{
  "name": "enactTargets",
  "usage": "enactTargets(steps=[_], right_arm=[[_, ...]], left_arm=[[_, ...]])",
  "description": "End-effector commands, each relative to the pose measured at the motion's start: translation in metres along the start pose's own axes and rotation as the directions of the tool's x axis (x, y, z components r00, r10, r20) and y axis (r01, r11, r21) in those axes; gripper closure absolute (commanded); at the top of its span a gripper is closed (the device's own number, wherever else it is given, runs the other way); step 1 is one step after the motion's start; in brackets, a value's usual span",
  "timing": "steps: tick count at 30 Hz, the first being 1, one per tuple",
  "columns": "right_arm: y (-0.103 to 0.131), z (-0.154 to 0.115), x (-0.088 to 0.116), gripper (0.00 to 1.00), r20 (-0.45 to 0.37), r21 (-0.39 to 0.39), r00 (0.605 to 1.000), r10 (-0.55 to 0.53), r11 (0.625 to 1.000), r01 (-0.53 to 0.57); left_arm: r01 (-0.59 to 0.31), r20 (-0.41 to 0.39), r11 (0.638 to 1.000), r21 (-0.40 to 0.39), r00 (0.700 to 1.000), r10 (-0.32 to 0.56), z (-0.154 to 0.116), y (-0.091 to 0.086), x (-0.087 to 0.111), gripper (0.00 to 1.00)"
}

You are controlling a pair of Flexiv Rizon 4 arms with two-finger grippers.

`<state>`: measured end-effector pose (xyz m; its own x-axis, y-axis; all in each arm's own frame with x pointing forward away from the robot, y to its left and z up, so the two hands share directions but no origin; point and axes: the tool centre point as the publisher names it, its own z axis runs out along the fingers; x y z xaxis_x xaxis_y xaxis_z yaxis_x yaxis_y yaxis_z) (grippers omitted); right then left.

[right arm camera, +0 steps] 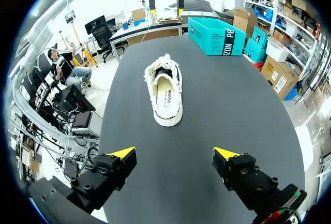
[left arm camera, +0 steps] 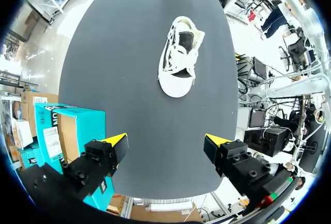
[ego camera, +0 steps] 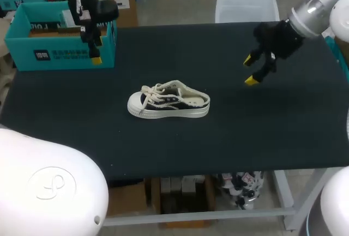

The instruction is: Open the shoe tongue, take the insole out of the shoe, put the insole back into the shoe, and pack the shoe into the shoebox

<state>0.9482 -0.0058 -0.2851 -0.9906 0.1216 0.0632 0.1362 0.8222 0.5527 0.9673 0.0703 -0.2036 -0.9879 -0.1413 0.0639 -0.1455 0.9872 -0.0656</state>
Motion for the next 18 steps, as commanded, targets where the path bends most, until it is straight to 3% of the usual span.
enactTargets(steps=[1, 3, 4, 8, 12, 18], right_arm=[[0.001, 0.005, -0.001, 0.00, 0.017, -0.004, 1.000, -0.003, 1.000, 0.004], [0.004, 0.015, 0.002, 0.00, 0.027, -0.014, 1.000, -0.004, 1.000, 0.004], [0.005, 0.020, 0.003, 0.00, 0.035, -0.020, 0.999, 0.002, 1.000, -0.001], [0.013, 0.042, 0.005, 0.00, 0.029, -0.029, 0.999, -0.018, 0.999, 0.019], [0.019, 0.056, 0.005, 0.00, 0.008, -0.031, 0.999, -0.039, 0.999, 0.040], [0.024, 0.074, 0.007, 0.00, 0.002, -0.071, 0.998, -0.068, 0.995, 0.068]], left_arm=[[0.082, -0.013, 0.997, -0.010, 0.997, -0.082, 0.003, -0.009, 0.003, 0.00], [0.174, -0.063, 0.985, -0.009, 0.983, -0.174, 0.007, -0.016, 0.006, 0.00], [0.157, -0.078, 0.988, 0.002, 0.985, -0.156, 0.008, -0.018, 0.008, 0.00], [0.242, -0.143, 0.970, -0.010, 0.960, -0.241, 0.012, -0.031, 0.013, 0.00], [0.300, -0.124, 0.953, -0.047, 0.945, -0.303, 0.015, -0.041, 0.017, 0.00], [0.446, -0.090, 0.891, -0.089, 0.887, -0.453, 0.020, -0.055, 0.023, 0.00]])
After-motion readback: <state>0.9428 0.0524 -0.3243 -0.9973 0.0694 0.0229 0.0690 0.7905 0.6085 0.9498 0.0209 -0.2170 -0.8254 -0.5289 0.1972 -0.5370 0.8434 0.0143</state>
